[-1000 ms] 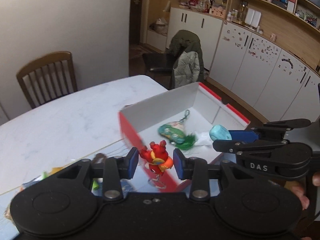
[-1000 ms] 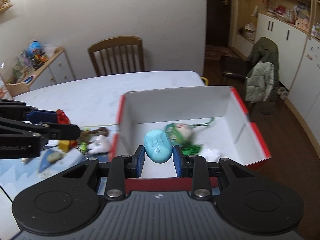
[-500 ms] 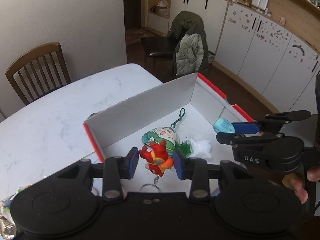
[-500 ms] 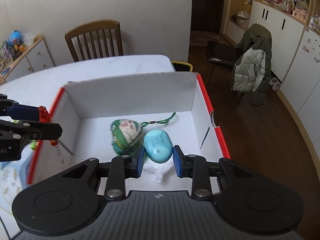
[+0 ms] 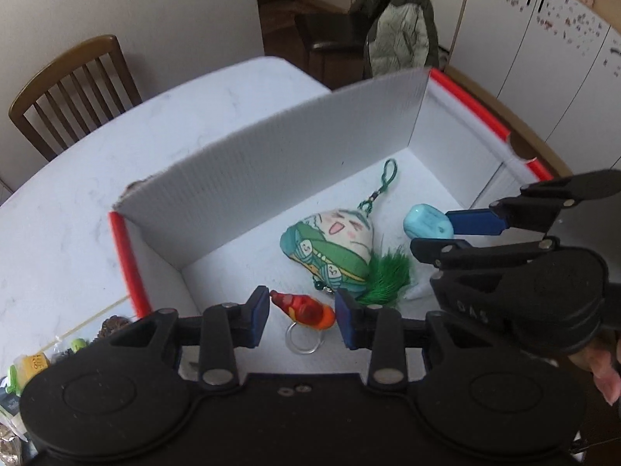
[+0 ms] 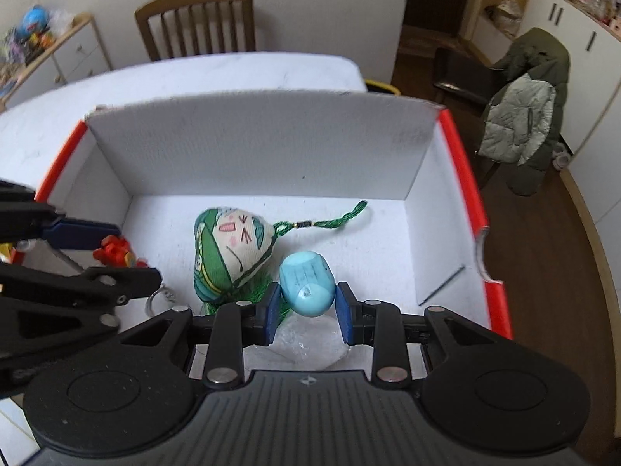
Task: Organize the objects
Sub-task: 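Open both tools to release the blue soap and keychain in the box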
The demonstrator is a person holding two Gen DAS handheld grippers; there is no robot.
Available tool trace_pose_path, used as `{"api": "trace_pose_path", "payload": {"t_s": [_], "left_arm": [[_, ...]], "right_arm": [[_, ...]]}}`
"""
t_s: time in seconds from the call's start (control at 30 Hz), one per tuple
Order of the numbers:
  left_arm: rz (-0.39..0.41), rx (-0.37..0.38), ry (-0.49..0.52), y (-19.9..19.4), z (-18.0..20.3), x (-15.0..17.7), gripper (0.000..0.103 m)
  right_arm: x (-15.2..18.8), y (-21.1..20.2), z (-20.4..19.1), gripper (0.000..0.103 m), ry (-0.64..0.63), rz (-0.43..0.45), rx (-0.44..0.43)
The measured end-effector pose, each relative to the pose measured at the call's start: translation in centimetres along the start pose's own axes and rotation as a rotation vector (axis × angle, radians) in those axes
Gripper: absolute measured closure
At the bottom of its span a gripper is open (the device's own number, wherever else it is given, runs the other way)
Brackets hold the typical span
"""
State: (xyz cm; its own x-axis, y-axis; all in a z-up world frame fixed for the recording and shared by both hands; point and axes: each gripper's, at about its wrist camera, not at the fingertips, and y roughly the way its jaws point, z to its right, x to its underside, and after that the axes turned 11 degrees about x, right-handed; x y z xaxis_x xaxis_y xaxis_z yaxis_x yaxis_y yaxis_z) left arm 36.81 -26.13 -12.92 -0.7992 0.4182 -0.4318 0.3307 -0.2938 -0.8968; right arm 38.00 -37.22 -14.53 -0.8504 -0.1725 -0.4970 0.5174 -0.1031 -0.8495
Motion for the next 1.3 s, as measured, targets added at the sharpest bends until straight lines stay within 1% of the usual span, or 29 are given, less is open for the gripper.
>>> {"api": "trace_pose_path", "payload": {"t_s": [0.13,0.27,0.37,0.47,0.57,0.6,0.77,0.83,0.9,1.07,1.13,1.2,1.23,1.27,1.3], "left_arm": [[-0.034,-0.01,-0.001,1.4,0.0,-0.2,0.068],[-0.081,-0.015,-0.011,2.8,-0.2,-0.1,0.068],[-0.106,-0.028,-0.022,3.8,-0.4,-0.1,0.07],[-0.12,-0.044,-0.029,4.4,-0.6,-0.2,0.071],[-0.136,-0.044,-0.041,4.7,-0.7,-0.3,0.071],[-0.14,-0.045,-0.039,4.7,-0.7,-0.3,0.067],[-0.144,-0.044,-0.054,4.3,-0.6,0.1,0.064],[-0.133,-0.03,-0.062,3.7,-0.6,0.3,0.062],[-0.12,-0.018,-0.058,3.0,-0.3,0.5,0.056],[-0.079,0.009,-0.039,0.8,0.5,1.1,0.048],[-0.055,0.022,-0.043,-0.3,0.6,1.3,0.045],[-0.026,0.02,-0.042,-1.4,0.6,1.4,0.037],[-0.009,0.02,-0.046,-2.1,0.6,1.5,0.036],[0.008,0.024,-0.053,-2.4,0.4,1.4,0.033],[0.023,0.027,-0.059,-2.6,0.4,1.3,0.033]], "right_arm": [[0.3,0.8,0.0,0.073,-0.022,-0.017,-0.004],[0.2,1.0,0.2,0.073,-0.016,-0.03,-0.026],[0.2,1.2,0.2,0.073,-0.025,-0.038,-0.024],[0.4,1.3,0.3,0.073,-0.025,-0.046,-0.028],[0.4,1.3,0.5,0.073,-0.027,-0.043,-0.03],[0.4,1.3,0.5,0.073,-0.029,-0.04,-0.031],[0.4,0.7,0.5,0.073,-0.041,-0.023,-0.043],[0.4,0.1,0.4,0.073,-0.05,-0.005,-0.049],[0.4,-0.6,0.4,0.073,-0.056,0.007,-0.059],[0.6,-3.1,0.7,0.072,-0.062,0.058,-0.074],[0.7,-4.2,1.1,0.066,-0.051,0.078,-0.083],[0.9,-5.3,1.5,0.061,-0.045,0.101,-0.089],[1.0,-5.9,1.6,0.058,-0.039,0.111,-0.094],[1.1,-6.4,1.7,0.058,-0.035,0.12,-0.101],[1.2,-7.0,1.8,0.058,-0.034,0.129,-0.108]]}}
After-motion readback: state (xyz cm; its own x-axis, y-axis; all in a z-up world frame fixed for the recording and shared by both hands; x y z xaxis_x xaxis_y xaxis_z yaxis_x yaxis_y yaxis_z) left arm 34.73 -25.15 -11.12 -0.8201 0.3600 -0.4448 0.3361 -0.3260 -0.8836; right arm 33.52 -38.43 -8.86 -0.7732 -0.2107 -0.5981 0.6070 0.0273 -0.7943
